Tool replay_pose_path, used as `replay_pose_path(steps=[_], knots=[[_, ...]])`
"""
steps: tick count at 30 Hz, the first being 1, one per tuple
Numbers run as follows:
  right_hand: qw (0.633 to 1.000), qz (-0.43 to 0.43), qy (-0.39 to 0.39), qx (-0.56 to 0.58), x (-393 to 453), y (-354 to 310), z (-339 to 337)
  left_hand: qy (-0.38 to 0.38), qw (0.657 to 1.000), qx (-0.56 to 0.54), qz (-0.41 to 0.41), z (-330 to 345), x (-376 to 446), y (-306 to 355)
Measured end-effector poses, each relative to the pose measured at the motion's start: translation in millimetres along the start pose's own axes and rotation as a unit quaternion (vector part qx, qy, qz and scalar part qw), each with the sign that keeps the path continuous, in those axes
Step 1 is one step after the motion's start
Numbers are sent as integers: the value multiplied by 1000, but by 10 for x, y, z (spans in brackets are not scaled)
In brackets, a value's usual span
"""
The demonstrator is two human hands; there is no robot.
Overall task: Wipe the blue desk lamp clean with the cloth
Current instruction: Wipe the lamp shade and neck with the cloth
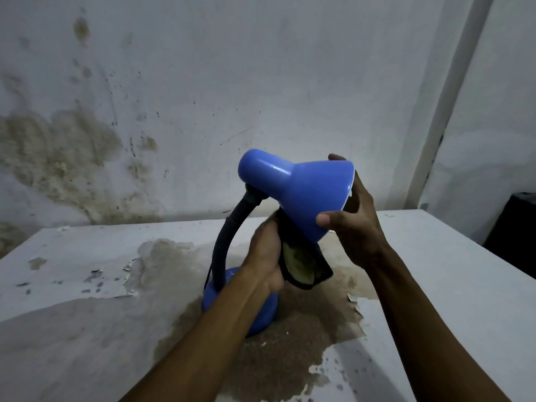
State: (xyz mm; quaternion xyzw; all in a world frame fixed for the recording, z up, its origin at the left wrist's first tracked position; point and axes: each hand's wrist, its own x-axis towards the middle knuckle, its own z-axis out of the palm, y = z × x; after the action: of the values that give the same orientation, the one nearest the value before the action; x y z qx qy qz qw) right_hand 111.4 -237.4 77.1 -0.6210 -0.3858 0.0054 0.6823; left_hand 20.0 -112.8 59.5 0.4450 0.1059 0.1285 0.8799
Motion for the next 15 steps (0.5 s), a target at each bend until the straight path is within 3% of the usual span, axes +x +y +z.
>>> replay_pose_path(steps=[3,6,8,10,13,15], knots=[[1000,4,5,11,-31,33,-2,68,991,82,79,23,-292,-165],[1000,1,3,16,-33,34,23,106,954,156,235,104,-567,-237],[1000,0,5,26,-42,22,46,96,886,243,382,198,-723,-228],[1000,-8,4,27,-53,24,56,60,796,340,497,286,-759,-180],[1000,-14,-2,19,-71,22,44,52,677,502,536,335,-619,41],[1000,-6,-3,25,-94,-1,33,72,622,575,527,308,-530,234]])
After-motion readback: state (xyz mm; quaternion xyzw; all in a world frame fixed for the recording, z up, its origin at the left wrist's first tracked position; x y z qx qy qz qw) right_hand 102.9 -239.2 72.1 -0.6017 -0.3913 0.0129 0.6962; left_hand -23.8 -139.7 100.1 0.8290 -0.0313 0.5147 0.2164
